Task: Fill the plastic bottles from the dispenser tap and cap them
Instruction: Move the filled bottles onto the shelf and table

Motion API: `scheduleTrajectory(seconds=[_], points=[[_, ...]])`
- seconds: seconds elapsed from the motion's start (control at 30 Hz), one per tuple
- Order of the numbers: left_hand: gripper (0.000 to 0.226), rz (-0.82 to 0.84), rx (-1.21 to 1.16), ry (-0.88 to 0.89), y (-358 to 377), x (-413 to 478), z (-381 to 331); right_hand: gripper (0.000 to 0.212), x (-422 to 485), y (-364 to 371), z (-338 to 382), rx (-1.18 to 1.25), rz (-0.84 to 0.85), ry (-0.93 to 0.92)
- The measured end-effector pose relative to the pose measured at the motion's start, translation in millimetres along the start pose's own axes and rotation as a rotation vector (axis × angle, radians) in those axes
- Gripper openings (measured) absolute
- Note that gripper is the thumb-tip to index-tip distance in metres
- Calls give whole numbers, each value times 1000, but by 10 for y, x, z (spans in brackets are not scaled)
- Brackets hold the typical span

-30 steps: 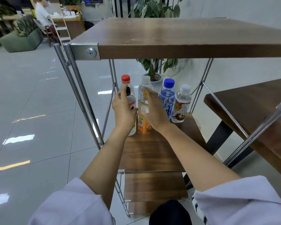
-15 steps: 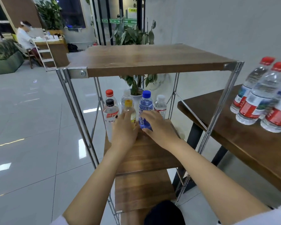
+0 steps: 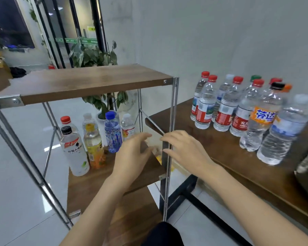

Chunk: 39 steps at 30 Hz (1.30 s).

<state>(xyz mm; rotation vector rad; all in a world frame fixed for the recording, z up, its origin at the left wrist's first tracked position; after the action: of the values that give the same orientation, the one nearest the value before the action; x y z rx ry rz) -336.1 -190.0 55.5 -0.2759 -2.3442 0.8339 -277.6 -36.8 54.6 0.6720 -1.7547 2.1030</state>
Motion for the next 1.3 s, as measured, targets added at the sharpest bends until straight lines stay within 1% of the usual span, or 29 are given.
scheduleTrajectory(seconds=[0.13,0.3,0.4,0.57,0.67,0.8,0.93,1.03,1.17,1.23,1.3], points=[[36,55,-61,90,213,43,-393,36,-193,-343,-281,-63,7,79],[36,110,-113,173,473,160,-819,37,-366,-740,-597,-134,-32,165],[36,133,-127,235,633,275,-1065,36,-436,-960,-798,-162,-81,228],[33,159,-206,276,890,557,-1440,37,-480,-1293,-1130,-219,-168,342],[32,188,-259,314,1110,741,-1708,39,-499,-1484,-1358,-278,-202,403],[37,223,-284,414,1415,972,-2031,40,-504,-1699,-1588,-392,-248,449],[46,251,-286,496,1750,1269,-2306,43,-497,-1864,-1780,-493,-284,522],[63,291,-268,533,2003,1463,-2468,49,-526,-1911,-1927,-528,-247,625],[82,364,-302,607,2186,1589,-2666,63,-579,-1921,-2055,-542,-199,755],[87,409,-319,651,2240,1610,-2740,70,-600,-1912,-2086,-535,-167,805],[87,444,-333,689,2280,1615,-2793,76,-632,-1907,-2110,-534,-135,854]])
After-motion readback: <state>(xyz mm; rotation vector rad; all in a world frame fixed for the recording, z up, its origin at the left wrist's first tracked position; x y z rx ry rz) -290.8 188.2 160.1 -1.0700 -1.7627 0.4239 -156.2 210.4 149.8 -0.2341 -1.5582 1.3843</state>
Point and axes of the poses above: each hand's wrist, its own x-axis towards the middle knuckle, its own y-axis out of the palm, z = x × y, the point moved 6 cm from there along x, towards the middle knuckle, and after that the axes turned 3 degrees about -z, right-handed, at the moved point
